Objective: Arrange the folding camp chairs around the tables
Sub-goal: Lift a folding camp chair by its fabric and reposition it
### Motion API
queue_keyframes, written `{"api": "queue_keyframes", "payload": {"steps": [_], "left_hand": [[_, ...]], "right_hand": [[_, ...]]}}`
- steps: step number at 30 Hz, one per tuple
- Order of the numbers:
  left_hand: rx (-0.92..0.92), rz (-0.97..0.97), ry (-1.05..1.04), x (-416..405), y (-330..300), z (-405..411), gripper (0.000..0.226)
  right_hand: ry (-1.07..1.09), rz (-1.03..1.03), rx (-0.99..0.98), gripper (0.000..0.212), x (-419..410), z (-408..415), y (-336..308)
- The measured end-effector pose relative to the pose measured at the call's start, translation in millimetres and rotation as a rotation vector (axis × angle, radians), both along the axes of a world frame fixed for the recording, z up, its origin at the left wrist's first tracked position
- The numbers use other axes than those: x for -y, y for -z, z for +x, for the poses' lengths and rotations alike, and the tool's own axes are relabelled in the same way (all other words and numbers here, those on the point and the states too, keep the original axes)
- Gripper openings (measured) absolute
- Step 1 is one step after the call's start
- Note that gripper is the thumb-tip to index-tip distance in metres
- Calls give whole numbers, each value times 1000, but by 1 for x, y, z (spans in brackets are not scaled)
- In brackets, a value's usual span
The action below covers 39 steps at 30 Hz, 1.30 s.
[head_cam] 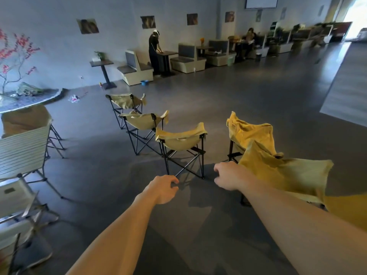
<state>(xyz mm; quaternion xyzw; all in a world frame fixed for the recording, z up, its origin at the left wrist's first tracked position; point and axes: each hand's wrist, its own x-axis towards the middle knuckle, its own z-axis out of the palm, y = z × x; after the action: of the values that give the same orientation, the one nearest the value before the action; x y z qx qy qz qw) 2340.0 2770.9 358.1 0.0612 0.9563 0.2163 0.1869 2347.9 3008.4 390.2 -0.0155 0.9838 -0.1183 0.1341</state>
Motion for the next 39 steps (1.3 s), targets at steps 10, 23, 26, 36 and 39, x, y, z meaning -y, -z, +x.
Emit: {"api": "queue_keyframes", "payload": {"steps": [10,23,26,36,39], "left_hand": [[0,-37,-118,-39,6,-260,34],[112,5,-243,5,132,-576,30],[165,-40,-247,13,156,-633,34],[274,-297,-327,19,230,-801,47],[341,-451,-301,22,264,-840,54]], "right_hand": [[-17,-6,7,41,-47,-283,0],[45,186,226,18,-6,-583,101],[78,209,284,14,3,-640,125],[64,273,449,32,-4,-811,227],[28,335,494,40,-11,-854,262]]}}
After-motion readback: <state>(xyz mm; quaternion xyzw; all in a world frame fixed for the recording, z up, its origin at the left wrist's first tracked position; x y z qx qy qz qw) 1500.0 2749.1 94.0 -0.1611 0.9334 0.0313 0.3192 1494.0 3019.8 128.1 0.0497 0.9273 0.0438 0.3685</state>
